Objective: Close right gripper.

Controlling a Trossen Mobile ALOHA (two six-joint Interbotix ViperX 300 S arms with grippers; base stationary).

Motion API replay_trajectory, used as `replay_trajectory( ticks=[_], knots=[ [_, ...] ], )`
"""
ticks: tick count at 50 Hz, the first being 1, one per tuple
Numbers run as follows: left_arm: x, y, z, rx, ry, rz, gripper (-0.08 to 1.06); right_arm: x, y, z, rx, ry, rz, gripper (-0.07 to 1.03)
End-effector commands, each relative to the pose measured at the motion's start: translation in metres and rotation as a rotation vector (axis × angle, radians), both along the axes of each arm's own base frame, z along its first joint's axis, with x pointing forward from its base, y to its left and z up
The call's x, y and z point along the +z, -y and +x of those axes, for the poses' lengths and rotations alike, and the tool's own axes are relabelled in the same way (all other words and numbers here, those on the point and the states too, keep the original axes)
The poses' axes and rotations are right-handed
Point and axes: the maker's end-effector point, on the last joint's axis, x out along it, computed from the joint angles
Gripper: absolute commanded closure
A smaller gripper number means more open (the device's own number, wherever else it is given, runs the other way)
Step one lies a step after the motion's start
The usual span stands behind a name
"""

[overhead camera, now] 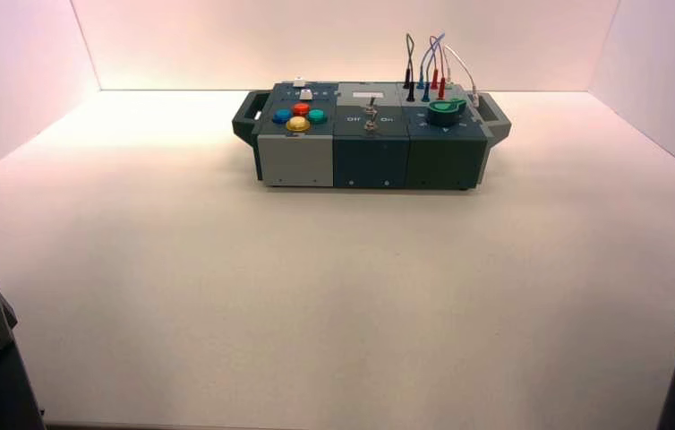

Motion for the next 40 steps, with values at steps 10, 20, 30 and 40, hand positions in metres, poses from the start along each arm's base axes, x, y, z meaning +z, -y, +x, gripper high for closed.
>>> replay_trajectory(
  ticks=[10, 20, 30, 40],
  knots=[
    [0.022, 0.002, 0.008, 0.008, 0.072, -0.026, 1.01, 0.016, -0.001, 0.004, -0.002, 0.048, 0.013, -0.03],
    [0.03, 0.004, 0.014, 0.006, 0.097, -0.034, 1.01, 0.014, -0.001, 0.005, 0.0, 0.044, 0.009, -0.03],
    [0.038, 0.005, 0.017, 0.006, 0.117, -0.04, 1.01, 0.016, -0.001, 0.007, 0.0, 0.052, 0.01, -0.02],
    [0.04, 0.005, 0.016, 0.004, 0.116, -0.041, 1.01, 0.019, -0.002, 0.008, -0.001, 0.06, 0.015, 0.12]
  ],
)
